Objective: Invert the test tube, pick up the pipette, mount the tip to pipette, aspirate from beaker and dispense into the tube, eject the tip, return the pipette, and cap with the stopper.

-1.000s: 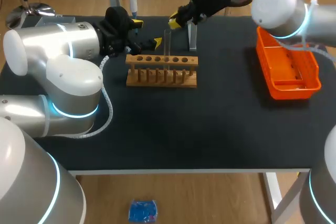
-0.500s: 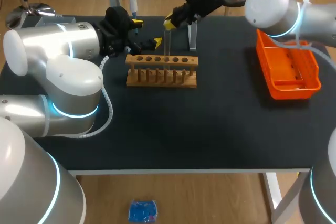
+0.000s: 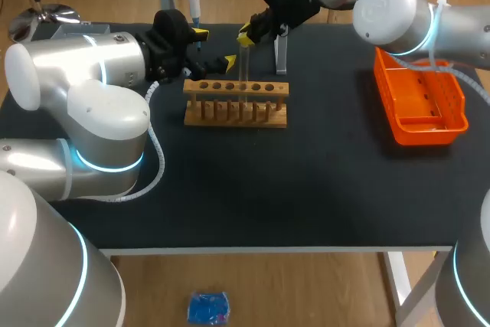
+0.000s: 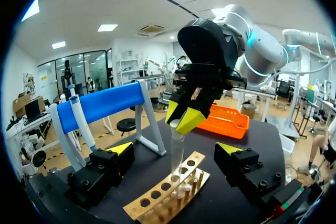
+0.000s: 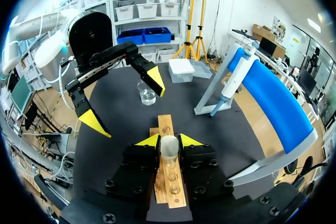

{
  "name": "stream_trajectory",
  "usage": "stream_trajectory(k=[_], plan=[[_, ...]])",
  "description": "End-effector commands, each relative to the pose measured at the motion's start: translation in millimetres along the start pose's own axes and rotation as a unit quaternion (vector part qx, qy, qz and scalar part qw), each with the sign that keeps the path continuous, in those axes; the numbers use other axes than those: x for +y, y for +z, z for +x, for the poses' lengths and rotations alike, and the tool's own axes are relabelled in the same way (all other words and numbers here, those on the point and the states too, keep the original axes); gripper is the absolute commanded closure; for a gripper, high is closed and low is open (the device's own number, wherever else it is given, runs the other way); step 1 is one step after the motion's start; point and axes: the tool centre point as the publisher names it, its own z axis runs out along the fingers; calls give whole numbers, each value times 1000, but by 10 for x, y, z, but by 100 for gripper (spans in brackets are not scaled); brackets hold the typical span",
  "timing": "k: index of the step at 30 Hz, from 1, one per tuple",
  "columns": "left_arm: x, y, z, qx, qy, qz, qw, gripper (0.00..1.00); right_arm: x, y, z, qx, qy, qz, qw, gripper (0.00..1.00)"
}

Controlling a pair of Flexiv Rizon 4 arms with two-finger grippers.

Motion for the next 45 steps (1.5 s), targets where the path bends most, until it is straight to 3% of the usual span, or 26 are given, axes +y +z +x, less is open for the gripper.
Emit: stream_trajectory(k=[1, 44, 45], plan=[[-2, -1, -4, 0, 0, -1, 1000, 0, -10, 19, -20, 2, 1, 4, 1000, 100], [-2, -1, -4, 0, 0, -1, 1000, 0, -222, 259, -28, 11, 22, 28, 999, 100], [-2, -1, -4, 0, 0, -1, 1000, 0, -218, 250, -27, 10, 22, 28, 999, 42]])
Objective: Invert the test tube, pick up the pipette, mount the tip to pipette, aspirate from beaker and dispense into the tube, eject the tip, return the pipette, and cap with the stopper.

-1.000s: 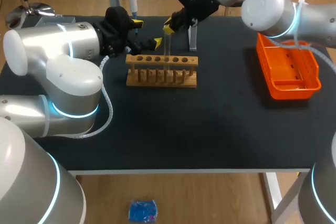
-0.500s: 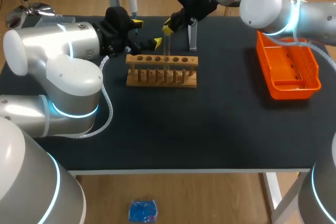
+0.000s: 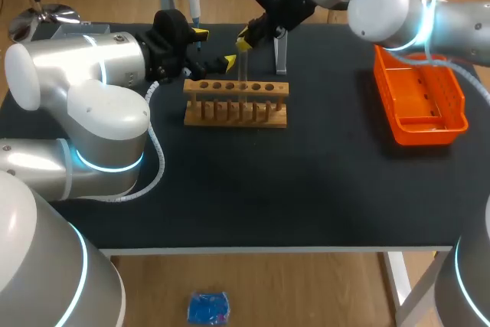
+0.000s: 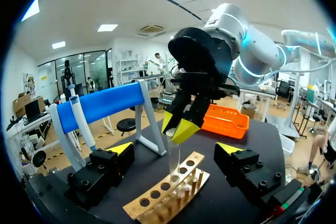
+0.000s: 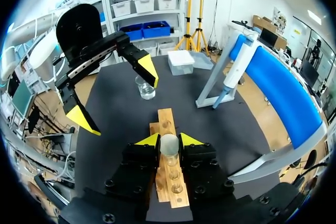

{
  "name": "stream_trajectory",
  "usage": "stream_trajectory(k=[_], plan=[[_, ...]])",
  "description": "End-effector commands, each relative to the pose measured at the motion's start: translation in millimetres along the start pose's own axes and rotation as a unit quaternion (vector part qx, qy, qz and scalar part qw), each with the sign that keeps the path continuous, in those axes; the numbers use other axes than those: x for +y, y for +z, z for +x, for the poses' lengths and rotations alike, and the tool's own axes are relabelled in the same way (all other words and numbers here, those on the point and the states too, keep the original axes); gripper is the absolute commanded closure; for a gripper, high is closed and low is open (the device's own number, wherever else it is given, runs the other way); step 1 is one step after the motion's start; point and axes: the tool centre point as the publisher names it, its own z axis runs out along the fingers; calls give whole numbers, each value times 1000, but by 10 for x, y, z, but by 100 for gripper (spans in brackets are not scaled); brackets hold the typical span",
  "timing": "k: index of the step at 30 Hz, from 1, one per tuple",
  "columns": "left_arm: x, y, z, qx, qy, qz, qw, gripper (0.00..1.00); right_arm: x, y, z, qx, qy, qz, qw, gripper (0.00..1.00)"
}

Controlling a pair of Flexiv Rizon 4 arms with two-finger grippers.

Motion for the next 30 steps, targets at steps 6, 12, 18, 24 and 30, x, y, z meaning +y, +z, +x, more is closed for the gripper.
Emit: stream_trajectory(k=[6, 12, 18, 24, 30], plan=[[-2, -1, -4, 0, 0, -1, 1000, 0, -46, 2, -15, -12, 1, -12, 1000, 0], [-2, -1, -4, 0, 0, -1, 1000, 0, 68, -190, -19, -34, -5, -58, 998, 0], [-2, -1, -4, 0, 0, -1, 1000, 0, 149, -314, 26, -43, -8, -119, 992, 0], [-2, -1, -4, 0, 0, -1, 1000, 0, 188, -347, 113, -19, -3, -190, 982, 100], [-2, -1, -4, 0, 0, -1, 1000, 0, 240, -352, 161, 3, 0, -237, 971, 100]])
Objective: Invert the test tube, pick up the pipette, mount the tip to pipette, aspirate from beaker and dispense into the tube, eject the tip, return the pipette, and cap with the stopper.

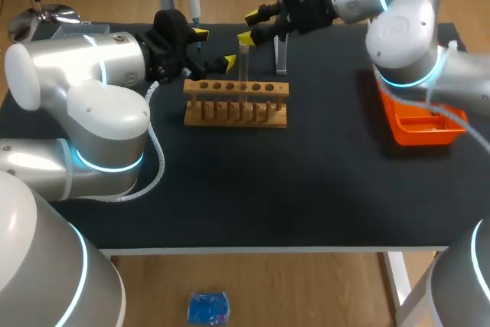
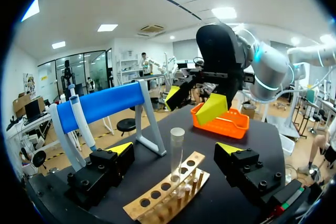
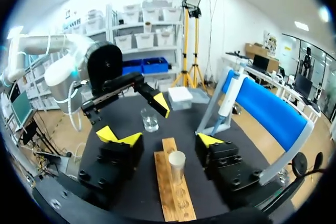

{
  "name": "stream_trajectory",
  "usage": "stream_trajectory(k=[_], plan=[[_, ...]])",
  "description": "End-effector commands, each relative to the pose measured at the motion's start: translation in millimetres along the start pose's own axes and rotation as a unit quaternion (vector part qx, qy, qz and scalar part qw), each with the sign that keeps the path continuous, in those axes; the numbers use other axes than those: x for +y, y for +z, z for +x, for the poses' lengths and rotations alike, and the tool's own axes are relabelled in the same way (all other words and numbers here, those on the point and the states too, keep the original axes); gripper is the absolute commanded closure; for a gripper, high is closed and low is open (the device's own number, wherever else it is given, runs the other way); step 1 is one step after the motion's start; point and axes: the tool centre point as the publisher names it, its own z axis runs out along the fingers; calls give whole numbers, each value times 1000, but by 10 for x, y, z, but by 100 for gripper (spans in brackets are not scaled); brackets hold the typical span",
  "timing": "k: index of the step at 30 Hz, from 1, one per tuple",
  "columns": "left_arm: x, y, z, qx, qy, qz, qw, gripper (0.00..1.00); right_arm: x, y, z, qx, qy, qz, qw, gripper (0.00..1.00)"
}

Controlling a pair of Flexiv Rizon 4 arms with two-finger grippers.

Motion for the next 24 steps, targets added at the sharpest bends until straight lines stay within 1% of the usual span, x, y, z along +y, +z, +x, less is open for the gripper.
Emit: stream_trajectory(k=[1, 9, 16, 22, 24], plan=[[-2, -1, -4, 0, 0, -1, 1000, 0, -20, 13, 3, 13, 3, -68, 998, 100], [-2, -1, -4, 0, 0, -1, 1000, 0, -26, 99, 39, 41, 16, -104, 994, 100], [-2, -1, -4, 0, 0, -1, 1000, 0, -57, 113, 46, 42, 14, -118, 992, 100], [-2, -1, -4, 0, 0, -1, 1000, 0, -81, 105, 44, 44, 5, -155, 987, 100], [-2, -1, -4, 0, 0, -1, 1000, 0, -79, 102, 45, 44, 0, -158, 986, 100]])
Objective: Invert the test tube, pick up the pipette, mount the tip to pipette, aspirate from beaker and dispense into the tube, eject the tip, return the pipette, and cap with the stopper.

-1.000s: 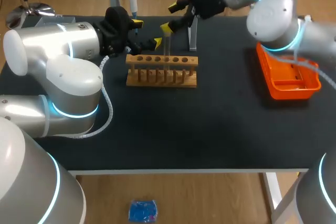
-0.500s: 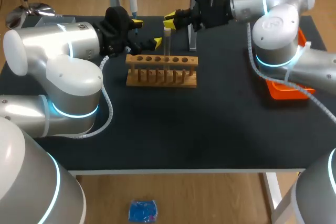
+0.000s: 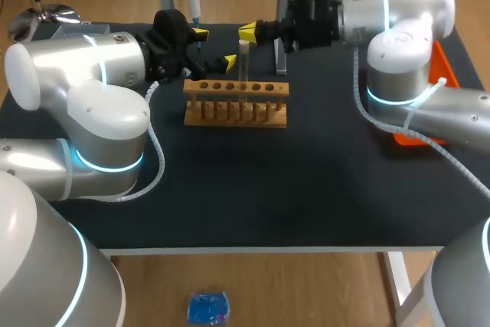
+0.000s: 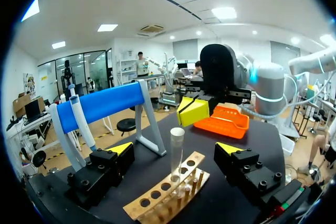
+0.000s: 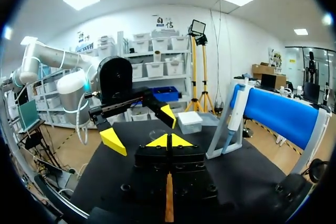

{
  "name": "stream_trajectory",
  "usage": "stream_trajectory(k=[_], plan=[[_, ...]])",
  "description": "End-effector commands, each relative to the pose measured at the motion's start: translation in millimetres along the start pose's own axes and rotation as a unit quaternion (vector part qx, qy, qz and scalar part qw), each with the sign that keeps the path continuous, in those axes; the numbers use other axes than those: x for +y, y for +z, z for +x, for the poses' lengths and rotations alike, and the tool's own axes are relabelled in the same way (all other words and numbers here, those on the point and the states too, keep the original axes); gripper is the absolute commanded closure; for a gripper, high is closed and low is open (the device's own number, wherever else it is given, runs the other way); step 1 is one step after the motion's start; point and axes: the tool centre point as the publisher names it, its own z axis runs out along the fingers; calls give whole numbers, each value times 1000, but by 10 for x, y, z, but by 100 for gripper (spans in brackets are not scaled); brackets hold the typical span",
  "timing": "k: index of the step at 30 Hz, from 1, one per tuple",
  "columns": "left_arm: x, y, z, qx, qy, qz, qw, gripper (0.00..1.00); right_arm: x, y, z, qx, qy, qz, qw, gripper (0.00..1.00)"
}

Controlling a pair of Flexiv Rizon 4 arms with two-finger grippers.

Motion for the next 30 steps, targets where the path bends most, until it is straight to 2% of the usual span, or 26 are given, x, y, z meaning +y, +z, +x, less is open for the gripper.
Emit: stream_trajectory(k=[1, 30], plan=[[-2, -1, -4, 0, 0, -1, 1000, 0, -47, -7, 11, 1, -8, -28, 1000, 100], [-2, -1, -4, 0, 0, -1, 1000, 0, -242, 68, -72, -3, 3, -30, 1000, 100]])
